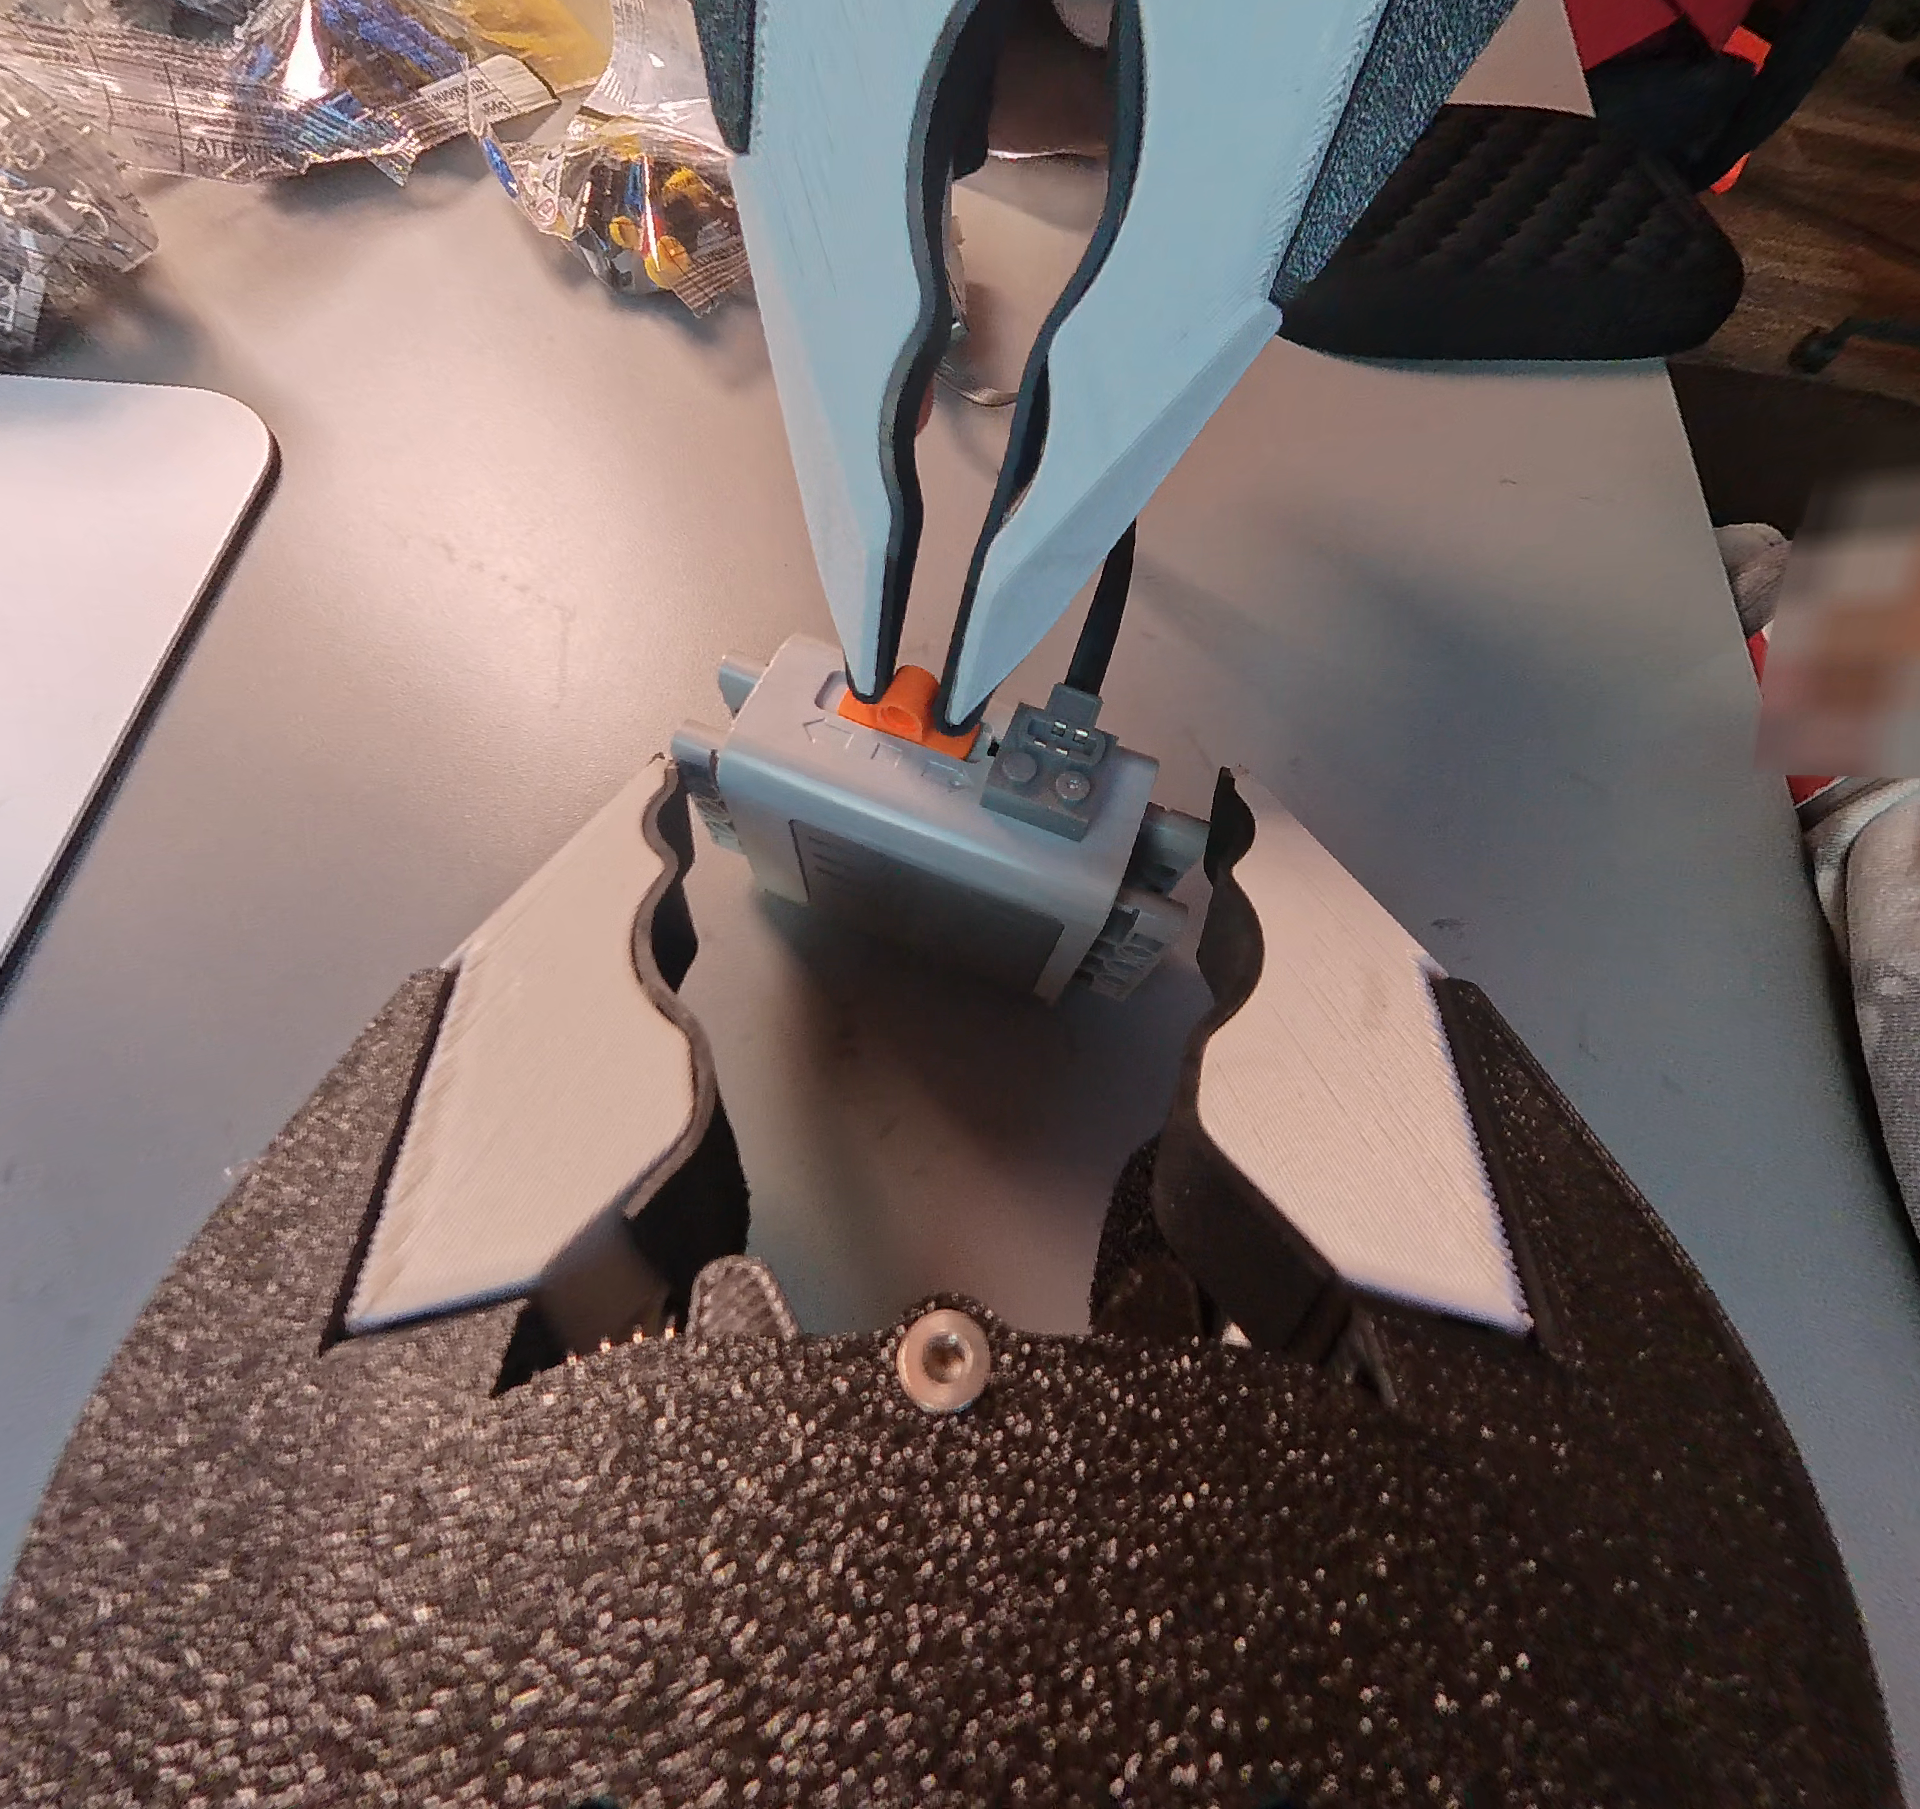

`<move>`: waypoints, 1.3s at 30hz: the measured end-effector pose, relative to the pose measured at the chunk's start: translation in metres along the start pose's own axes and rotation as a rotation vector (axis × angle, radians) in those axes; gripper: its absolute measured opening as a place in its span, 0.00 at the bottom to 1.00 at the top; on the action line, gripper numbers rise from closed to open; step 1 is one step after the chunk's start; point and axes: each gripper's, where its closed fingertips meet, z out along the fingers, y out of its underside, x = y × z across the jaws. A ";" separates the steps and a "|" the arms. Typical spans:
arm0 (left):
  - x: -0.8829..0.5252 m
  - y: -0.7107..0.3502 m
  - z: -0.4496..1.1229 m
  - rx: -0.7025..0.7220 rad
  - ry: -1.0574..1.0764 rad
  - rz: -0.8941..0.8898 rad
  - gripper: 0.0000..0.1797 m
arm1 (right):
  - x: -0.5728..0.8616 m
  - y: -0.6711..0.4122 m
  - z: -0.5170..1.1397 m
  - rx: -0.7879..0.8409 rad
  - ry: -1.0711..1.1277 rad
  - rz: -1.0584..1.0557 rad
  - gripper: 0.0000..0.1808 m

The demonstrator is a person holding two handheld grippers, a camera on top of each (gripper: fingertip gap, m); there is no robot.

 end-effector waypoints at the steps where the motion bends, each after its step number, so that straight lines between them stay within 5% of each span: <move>1: 0.000 0.000 0.000 0.000 0.000 0.000 0.54 | 0.000 0.000 0.000 0.004 -0.001 0.005 0.04; 23: 0.001 0.002 -0.002 -0.012 0.005 0.007 0.53 | 0.002 -0.001 0.002 -0.065 0.023 0.122 0.04; 39: -0.002 0.014 -0.025 -0.016 0.057 -0.004 0.54 | 0.001 -0.023 0.018 0.044 0.123 0.226 0.04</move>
